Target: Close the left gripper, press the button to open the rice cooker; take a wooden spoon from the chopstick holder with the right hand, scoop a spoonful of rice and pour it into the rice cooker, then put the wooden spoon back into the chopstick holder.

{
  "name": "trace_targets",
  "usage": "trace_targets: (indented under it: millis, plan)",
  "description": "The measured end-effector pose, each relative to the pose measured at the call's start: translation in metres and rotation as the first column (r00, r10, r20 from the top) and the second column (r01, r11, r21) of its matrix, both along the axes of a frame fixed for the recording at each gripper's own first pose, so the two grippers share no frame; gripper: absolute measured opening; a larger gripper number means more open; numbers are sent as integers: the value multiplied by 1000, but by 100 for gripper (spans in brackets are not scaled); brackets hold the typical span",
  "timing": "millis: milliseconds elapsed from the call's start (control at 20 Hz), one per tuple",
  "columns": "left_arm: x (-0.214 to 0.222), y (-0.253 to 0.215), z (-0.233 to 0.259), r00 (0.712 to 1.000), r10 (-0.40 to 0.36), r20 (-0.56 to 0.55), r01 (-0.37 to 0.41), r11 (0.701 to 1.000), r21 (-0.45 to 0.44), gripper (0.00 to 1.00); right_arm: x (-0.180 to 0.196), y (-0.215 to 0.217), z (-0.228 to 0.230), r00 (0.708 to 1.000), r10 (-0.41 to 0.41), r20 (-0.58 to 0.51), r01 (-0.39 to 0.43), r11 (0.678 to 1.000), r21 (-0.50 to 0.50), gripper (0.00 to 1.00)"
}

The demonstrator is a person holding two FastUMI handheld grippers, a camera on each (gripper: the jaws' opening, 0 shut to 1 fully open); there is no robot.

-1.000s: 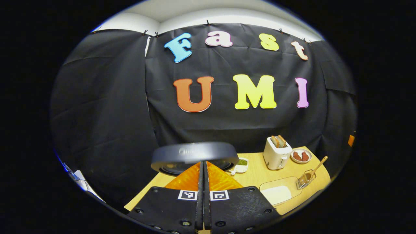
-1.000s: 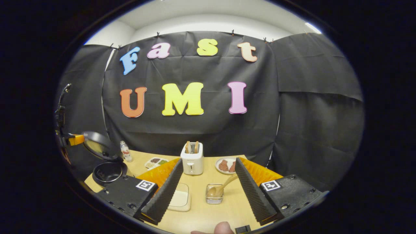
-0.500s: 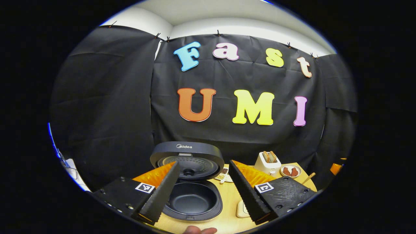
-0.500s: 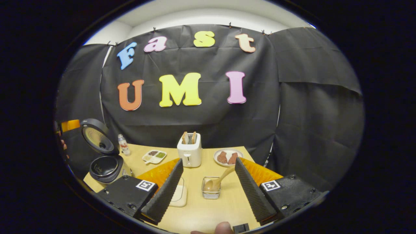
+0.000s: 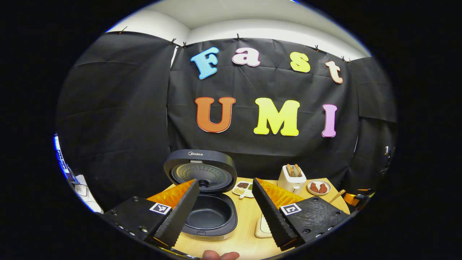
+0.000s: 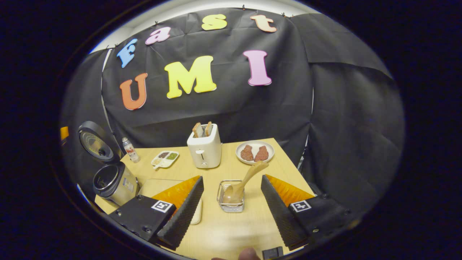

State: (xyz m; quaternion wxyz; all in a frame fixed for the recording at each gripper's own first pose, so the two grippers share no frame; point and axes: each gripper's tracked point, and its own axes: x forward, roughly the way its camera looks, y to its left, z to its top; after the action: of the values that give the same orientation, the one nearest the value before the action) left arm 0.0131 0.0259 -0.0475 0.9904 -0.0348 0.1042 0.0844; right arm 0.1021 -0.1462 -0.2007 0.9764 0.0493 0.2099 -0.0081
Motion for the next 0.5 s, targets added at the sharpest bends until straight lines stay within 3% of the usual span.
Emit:
trace_targets:
  millis: [250,300,400,500]
  plan:
    - [-1,0,-10,998,36,-42,-35,999,17,95,54,-18,-64,993,-27,-112,31,999,36,98]
    - [0,1,-10,998,45,-51,-44,999,19,95,61,-23,-72,991,-38,-130,42,999,31,92]
    - [0,5,-14,995,69,-74,-67,997,29,95,78,-28,-83,989,-39,-145,43,999,28,96]
    - [0,6,-17,992,89,-92,-87,996,28,95,90,-29,-95,986,-27,-164,33,999,31,89]
